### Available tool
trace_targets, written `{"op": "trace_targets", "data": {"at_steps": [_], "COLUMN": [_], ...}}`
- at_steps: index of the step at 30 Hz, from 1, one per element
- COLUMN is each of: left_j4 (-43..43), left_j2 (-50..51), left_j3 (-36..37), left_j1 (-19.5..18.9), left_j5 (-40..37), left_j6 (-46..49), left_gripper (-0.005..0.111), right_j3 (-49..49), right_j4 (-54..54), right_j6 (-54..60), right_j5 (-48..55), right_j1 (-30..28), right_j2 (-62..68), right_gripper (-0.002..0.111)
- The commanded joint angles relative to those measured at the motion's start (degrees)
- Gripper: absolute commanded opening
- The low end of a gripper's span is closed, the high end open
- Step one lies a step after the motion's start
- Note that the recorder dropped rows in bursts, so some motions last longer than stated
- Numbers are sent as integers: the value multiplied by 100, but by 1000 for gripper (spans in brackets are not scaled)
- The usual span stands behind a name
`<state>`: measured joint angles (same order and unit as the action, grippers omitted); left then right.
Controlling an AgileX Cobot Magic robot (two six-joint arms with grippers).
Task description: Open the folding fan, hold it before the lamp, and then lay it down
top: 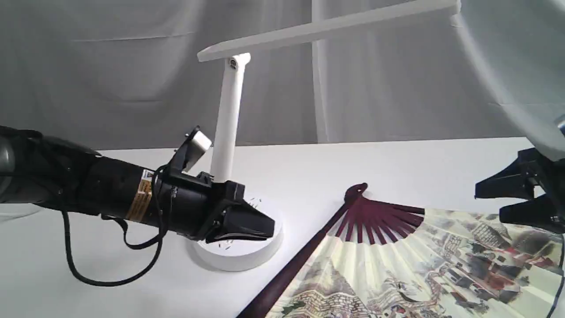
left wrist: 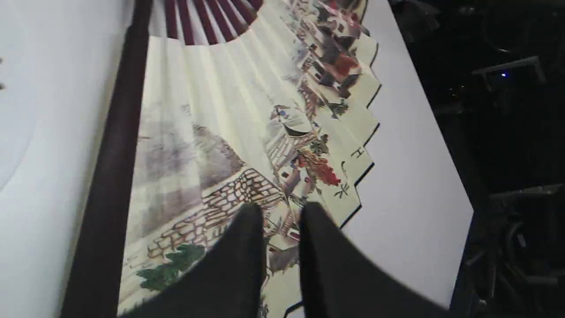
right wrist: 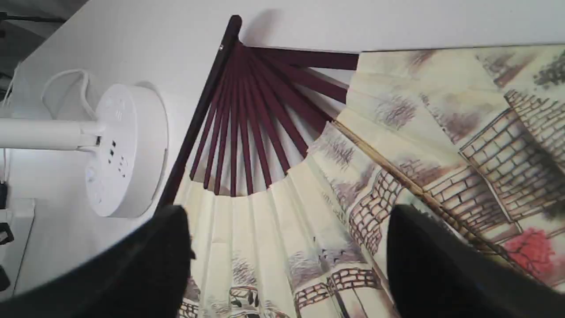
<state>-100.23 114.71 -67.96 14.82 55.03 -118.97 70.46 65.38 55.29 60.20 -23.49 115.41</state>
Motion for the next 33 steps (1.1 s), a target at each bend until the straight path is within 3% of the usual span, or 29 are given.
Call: {"op": "trace_targets", "data": {"at_steps": [1, 6, 10, 18, 28, 33], "left_j4": [28, 28, 28, 28, 28, 28], "left_j2": [-133, -261, -367, -686, -923, -923], "left_j3": [-33, -33, -33, -33, -33, -33], "left_j1": [-183, -495, -552, -695, -1407, -1688], "left_j5": [129, 429, 446, -581, -577, -1369], "left_j6": [54, 15, 15, -70, 188, 53], "left_gripper": [0, 0, 0, 0, 0, 0], "right_j3": [29, 29, 29, 29, 29, 29], "right_j4": [-20, -54, -701, -1193, -1436, -1554], "right_j6": [-3, -139, -514, -616, -831, -881], "right_j5": [-115, -243, -236, -532, -601, -697], "right_j1": [9, 9, 118, 623, 698, 698], "right_j2": [-257, -386, -386, -502, -517, -517], "right_gripper": [62, 60, 49, 45, 42, 38]}}
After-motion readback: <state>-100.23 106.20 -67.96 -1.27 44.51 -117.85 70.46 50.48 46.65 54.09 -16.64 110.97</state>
